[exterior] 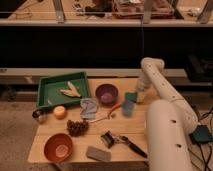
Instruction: Place sponge in red bowl
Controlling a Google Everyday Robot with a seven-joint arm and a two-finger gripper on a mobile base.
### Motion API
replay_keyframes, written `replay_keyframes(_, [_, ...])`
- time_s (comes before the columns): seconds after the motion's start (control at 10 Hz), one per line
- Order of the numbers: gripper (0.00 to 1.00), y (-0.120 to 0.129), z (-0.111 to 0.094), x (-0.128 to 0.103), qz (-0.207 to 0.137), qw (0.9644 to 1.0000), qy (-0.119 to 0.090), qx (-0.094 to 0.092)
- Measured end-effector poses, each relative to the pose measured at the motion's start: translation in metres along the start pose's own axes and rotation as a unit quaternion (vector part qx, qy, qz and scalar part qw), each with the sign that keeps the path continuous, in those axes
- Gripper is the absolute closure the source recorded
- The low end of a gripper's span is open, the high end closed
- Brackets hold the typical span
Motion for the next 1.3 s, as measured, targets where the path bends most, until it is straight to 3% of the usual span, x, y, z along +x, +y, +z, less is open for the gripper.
replay_keyframes(0.1, [0.78,0.001,-0.001,-0.001,-0.005,1.0000,0.002,0.000])
replay_keyframes(0.2, [0.93,0.002,-0.006,-0.002,-0.011,0.9999,0.006,0.001])
replay_keyframes(0.3, [0.98,0.001,-0.010,-0.001,-0.011,0.9999,0.008,0.004])
replay_keyframes(0.8, [1.00,-0.015,-0.063,0.026,0.025,0.9981,0.035,0.044])
replay_keyframes(1.0, [1.00,-0.021,-0.085,0.019,0.026,0.9972,0.026,0.065])
replay_keyframes(1.3, [1.00,-0.020,-0.112,0.008,0.013,0.9970,0.013,0.075])
